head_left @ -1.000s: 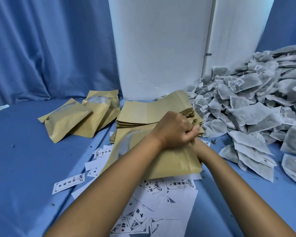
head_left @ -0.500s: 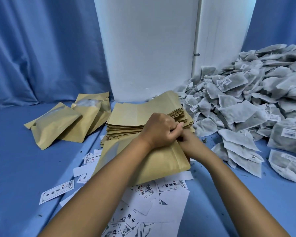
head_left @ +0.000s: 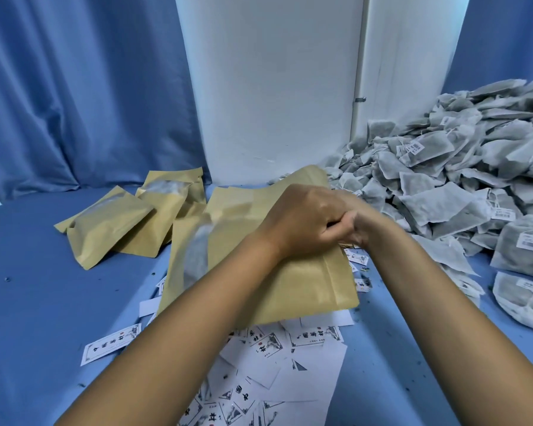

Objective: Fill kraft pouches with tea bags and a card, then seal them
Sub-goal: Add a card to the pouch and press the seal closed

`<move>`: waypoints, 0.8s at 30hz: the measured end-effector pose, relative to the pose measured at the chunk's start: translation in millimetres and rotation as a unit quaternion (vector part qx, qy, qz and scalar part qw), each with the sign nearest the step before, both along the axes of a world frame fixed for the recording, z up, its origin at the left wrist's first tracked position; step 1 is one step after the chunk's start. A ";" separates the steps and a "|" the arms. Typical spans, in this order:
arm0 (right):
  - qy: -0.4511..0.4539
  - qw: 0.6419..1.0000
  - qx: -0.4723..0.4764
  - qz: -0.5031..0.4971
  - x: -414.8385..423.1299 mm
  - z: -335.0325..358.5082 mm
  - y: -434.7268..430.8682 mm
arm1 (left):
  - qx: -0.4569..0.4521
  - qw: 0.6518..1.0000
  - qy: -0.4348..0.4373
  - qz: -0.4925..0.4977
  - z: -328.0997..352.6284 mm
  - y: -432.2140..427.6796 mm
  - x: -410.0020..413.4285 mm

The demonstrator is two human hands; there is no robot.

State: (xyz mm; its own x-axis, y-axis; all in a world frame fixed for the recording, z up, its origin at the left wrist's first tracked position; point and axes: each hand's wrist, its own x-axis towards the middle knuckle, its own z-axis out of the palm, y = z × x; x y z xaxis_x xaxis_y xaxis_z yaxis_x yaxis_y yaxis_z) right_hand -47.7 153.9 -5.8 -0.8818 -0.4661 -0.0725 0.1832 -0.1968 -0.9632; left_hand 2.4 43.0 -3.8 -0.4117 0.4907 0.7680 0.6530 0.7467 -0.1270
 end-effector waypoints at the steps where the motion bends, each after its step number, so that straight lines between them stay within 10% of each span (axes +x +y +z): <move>1: -0.026 0.998 -0.056 -0.017 -1.6 8.8 -0.3 | -0.007 1.000 0.004 0.007 8.6 0.7 1.8; 4: -0.094 0.975 -0.201 -0.015 -11.6 24.8 -10.8 | 0.058 0.996 -0.033 0.058 19.9 -10.1 -2.2; 7: -0.190 0.931 -0.296 -0.098 -31.3 7.7 -17.9 | 0.310 0.931 -0.055 0.184 -1.9 -26.8 -2.3; 10: -0.234 0.901 -0.336 -0.145 -35.2 -31.0 -14.1 | 0.593 0.711 -0.242 0.291 -49.3 -37.0 7.6; 14: -0.282 0.869 -0.377 -0.151 -31.8 -75.1 -14.2 | 0.807 0.342 -0.478 -0.058 -104.7 -38.9 22.3; 16: -0.247 0.896 -0.328 -0.170 -30.9 -93.6 -12.9 | 0.830 0.238 -0.479 -0.155 -116.8 -39.8 25.7; 20: 0.013 0.957 0.014 -0.288 -37.4 -115.7 7.7 | 0.800 0.363 -0.472 -0.070 -123.8 -50.0 20.8; 24: 0.094 0.952 0.067 -0.283 -36.0 -117.6 20.4 | 0.785 0.430 -0.445 0.029 -134.7 -52.1 16.7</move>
State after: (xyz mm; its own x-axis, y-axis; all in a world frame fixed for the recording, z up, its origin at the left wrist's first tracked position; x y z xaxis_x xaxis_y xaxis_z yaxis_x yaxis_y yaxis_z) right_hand -83.7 174.3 -123.5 -0.9922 0.0893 0.0866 -0.0943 -0.0864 -0.9918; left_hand 19.2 -9.1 -138.5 -0.8617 -0.3756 -0.3412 -0.1049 -0.5261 0.8439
